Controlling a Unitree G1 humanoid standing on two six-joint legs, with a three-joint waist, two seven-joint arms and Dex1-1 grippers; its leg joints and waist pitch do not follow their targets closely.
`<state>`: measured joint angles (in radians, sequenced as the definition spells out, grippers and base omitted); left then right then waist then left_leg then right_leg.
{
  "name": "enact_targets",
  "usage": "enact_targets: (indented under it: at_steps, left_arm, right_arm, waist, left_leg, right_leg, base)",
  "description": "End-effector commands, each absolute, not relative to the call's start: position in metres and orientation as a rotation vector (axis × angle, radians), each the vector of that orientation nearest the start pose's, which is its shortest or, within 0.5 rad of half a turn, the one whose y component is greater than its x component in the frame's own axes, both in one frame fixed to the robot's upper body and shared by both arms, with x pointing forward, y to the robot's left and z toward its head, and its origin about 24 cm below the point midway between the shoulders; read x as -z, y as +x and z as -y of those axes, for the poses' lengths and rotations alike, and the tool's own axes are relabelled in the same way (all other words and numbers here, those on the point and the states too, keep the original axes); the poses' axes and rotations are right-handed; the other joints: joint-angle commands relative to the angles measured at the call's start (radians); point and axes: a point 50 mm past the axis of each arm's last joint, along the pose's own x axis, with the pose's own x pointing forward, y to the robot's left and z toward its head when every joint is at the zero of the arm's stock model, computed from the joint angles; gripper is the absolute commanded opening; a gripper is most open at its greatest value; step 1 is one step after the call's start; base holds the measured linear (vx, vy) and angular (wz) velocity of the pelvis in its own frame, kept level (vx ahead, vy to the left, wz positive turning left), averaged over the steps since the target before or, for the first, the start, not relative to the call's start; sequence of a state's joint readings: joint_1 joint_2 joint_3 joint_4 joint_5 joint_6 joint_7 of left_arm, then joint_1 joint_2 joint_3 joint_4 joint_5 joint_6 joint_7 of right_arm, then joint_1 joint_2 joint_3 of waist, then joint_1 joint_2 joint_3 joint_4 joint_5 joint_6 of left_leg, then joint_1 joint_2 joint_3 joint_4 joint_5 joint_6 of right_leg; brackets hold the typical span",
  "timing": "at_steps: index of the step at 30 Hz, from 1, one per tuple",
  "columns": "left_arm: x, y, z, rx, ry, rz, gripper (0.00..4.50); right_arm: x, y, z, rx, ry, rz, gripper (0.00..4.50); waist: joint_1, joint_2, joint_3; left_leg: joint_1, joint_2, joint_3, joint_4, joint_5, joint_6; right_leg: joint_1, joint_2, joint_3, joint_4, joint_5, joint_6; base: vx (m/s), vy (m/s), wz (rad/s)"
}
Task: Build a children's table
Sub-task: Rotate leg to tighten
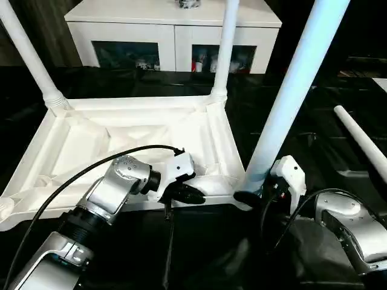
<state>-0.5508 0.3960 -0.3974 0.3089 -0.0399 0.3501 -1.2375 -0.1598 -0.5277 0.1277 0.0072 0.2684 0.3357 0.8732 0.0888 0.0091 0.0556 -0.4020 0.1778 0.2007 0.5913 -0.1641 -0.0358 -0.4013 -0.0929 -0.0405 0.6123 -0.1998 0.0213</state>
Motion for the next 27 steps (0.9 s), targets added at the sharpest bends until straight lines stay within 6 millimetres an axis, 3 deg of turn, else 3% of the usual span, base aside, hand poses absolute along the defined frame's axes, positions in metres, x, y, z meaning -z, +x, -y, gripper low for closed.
enact_targets:
  at_steps: [1, 6, 8, 9, 10, 11, 12, 15, 16, 17, 19, 23, 27]
  left_arm:
    - [-0.072, 0.293, -0.098, 1.509, 0.385, -0.470, 0.00]
    - [-0.072, 0.306, -0.091, 1.378, 0.348, -0.416, 0.00]
    - [-0.071, 0.318, -0.081, 1.238, 0.303, -0.391, 0.00]
    - [-0.071, 0.318, -0.081, 1.238, 0.303, -0.391, 0.00]
    - [-0.070, 0.323, -0.076, 1.185, 0.284, -0.387, 0.00]
    - [-0.069, 0.327, -0.070, 1.136, 0.265, -0.385, 0.00]
    - [-0.068, 0.329, -0.066, 1.104, 0.255, -0.382, 0.00]
    - [-0.067, 0.339, -0.050, 0.957, 0.234, -0.376, 0.00]
    - [-0.067, 0.339, -0.050, 0.957, 0.234, -0.376, 0.00]
    - [-0.066, 0.342, -0.045, 0.906, 0.216, -0.379, 0.00]
    - [-0.066, 0.348, -0.039, 0.822, 0.208, -0.362, 0.00]
    - [-0.065, 0.353, -0.032, 0.729, 0.194, -0.344, 0.00]
    - [-0.065, 0.354, -0.027, 0.711, 0.203, -0.331, 0.00]
  right_arm:
    - [-0.057, 0.261, 0.183, -0.927, -0.171, -0.343, 2.74]
    - [-0.049, 0.272, 0.180, -0.783, -0.094, -0.316, 2.73]
    - [-0.042, 0.283, 0.170, -0.617, -0.022, -0.292, 2.72]
    - [-0.042, 0.283, 0.170, -0.617, -0.022, -0.292, 2.72]
    - [-0.039, 0.288, 0.164, -0.551, 0.013, -0.285, 2.72]
    - [-0.037, 0.295, 0.157, -0.460, 0.063, -0.275, 2.72]
    - [-0.036, 0.298, 0.152, -0.419, 0.083, -0.270, 2.72]
    - [-0.031, 0.311, 0.130, -0.261, 0.144, -0.266, 2.72]
    - [-0.031, 0.311, 0.130, -0.261, 0.144, -0.266, 2.72]
    - [-0.029, 0.315, 0.122, -0.227, 0.142, -0.270, 2.72]
    - [-0.027, 0.319, 0.113, -0.168, 0.133, -0.275, 2.72]
    - [-0.026, 0.324, 0.099, -0.127, 0.127, -0.273, 2.72]
    - [-0.030, 0.326, 0.085, -0.192, 0.149, -0.237, 2.72]
  waist:
    - [-0.005, -0.009, -0.066]
    - [-0.009, -0.011, -0.064]
    - [-0.016, -0.005, -0.063]
    - [-0.017, -0.012, -0.066]
    - [-0.016, -0.011, -0.066]
    - [-0.024, -0.006, -0.061]
    - [-0.026, -0.008, -0.065]
    - [-0.036, -0.007, -0.065]
    - [-0.035, -0.007, -0.066]
    - [-0.034, -0.013, -0.066]
    - [-0.034, -0.011, -0.066]
    - [-0.031, -0.015, -0.066]
    - [-0.028, -0.012, -0.064]
  left_leg:
    - [0.033, 0.052, -0.021, -0.065, -0.176, 0.071]
    - [0.034, 0.052, -0.023, -0.068, -0.217, 0.050]
    - [0.035, 0.049, -0.021, -0.068, -0.240, 0.030]
    - [0.036, 0.048, -0.024, -0.070, -0.259, 0.010]
    - [0.034, 0.049, -0.027, -0.072, -0.256, 0.005]
    - [0.037, 0.048, -0.023, -0.074, -0.270, -0.003]
    - [0.036, 0.047, -0.028, -0.075, -0.289, -0.017]
    - [0.037, 0.046, -0.028, -0.077, -0.302, -0.030]
    - [0.039, 0.046, -0.027, -0.077, -0.298, -0.032]
    - [0.036, 0.045, -0.027, -0.076, -0.282, -0.021]
    - [0.039, 0.043, -0.024, -0.074, -0.274, -0.018]
    - [0.036, 0.042, -0.024, -0.073, -0.259, 0.004]
    - [0.033, 0.042, -0.024, -0.074, -0.257, 0.028]
  right_leg:
    - [0.042, -0.051, 0.035, -0.061, -0.046, -0.269]
    - [0.041, -0.051, 0.033, -0.067, -0.114, -0.261]
    - [0.029, -0.051, 0.034, -0.070, -0.150, -0.262]
    - [0.035, -0.054, 0.032, -0.076, -0.191, -0.249]
    - [0.039, -0.054, 0.031, -0.075, -0.196, -0.239]
    - [0.027, -0.048, 0.034, -0.078, -0.205, -0.234]
    - [0.034, -0.053, 0.032, -0.080, -0.226, -0.224]
    - [0.029, -0.051, 0.033, -0.084, -0.228, -0.213]
    - [0.027, -0.051, 0.033, -0.084, -0.224, -0.211]
    - [0.032, -0.049, 0.033, -0.083, -0.202, -0.206]
    - [0.027, -0.049, 0.033, -0.083, -0.192, -0.207]
    - [0.033, -0.051, 0.034, -0.084, -0.184, -0.193]
    - [0.034, -0.051, 0.033, -0.088, -0.199, -0.179]
  base:
    - [0.000, 0.000, 0.00]
    - [0.000, 0.000, 0.00]
    - [0.000, 0.000, 0.00]
    - [0.000, 0.000, 0.00]
    - [0.000, 0.000, 0.00]
    - [0.000, 0.000, 0.00]
    - [0.000, 0.000, 0.00]
    - [0.000, 0.000, 0.00]
    - [0.000, 0.000, 0.00]
    - [0.000, 0.000, 0.00]
    - [0.000, 0.000, 0.00]
    - [0.000, 0.000, 0.00]
    - [0.000, 0.000, 0.00]
